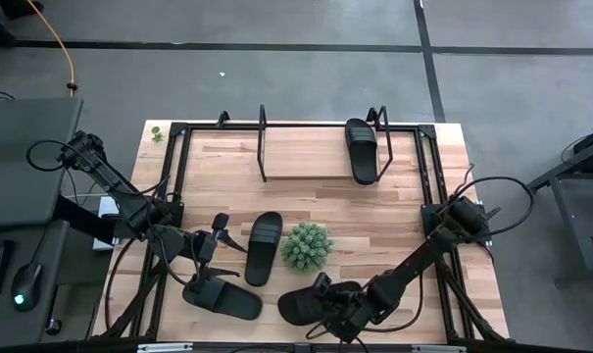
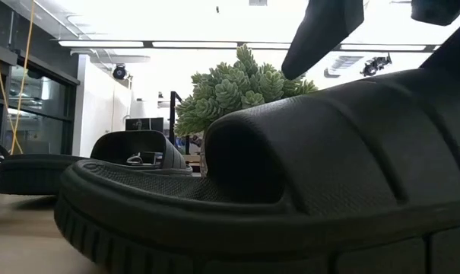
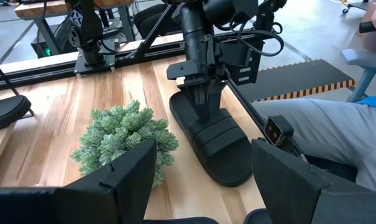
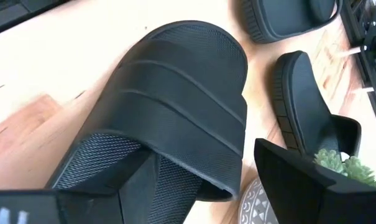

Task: Pick and place slides into the shelf
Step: Put the bottom right black slide on the shelf

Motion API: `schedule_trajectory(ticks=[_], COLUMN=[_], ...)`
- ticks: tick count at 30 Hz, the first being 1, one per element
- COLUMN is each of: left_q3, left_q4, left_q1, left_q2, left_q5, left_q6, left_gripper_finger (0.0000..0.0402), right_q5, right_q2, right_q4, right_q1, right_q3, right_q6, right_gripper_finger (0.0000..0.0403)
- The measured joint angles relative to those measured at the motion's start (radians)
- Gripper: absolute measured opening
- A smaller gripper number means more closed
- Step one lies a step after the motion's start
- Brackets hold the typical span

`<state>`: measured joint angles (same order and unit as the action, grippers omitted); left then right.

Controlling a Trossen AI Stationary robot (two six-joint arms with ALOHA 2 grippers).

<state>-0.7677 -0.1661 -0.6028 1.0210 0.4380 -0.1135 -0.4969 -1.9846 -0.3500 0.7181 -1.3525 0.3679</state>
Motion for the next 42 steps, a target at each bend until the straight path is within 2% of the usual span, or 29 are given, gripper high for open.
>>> schedule_trajectory(ticks=[11,15,32,42], left_q3=[0.000,0.000,0.000,0.000], left_q4=[0.001,0.001,0.001,0.001], left_q1=[0.000,0.000,0.000,0.000], left_q2=[0.000,0.000,0.000,0.000], left_q5=[0.000,0.000,0.000,0.000], left_q6=[0.000,0.000,0.000,0.000], left_gripper_finger=[0.0246,0.0246,0.0246,0.0246], right_q5=[-0.004,-0.019,-0.039,-0.184], right_q2=[-0.073,-0.088,-0.089,-0.090], right_q4=[0.089,0.115,0.142,0.130], right_q1=[-0.013,-0.018,-0.018,-0.018], right_q3=[-0.001,-0.001,-0.001,-0.001], right_q6=[0.008,0.008,-0.001,-0.082], right_gripper_finger=[0.0249,0.0236,0.0083,0.0019])
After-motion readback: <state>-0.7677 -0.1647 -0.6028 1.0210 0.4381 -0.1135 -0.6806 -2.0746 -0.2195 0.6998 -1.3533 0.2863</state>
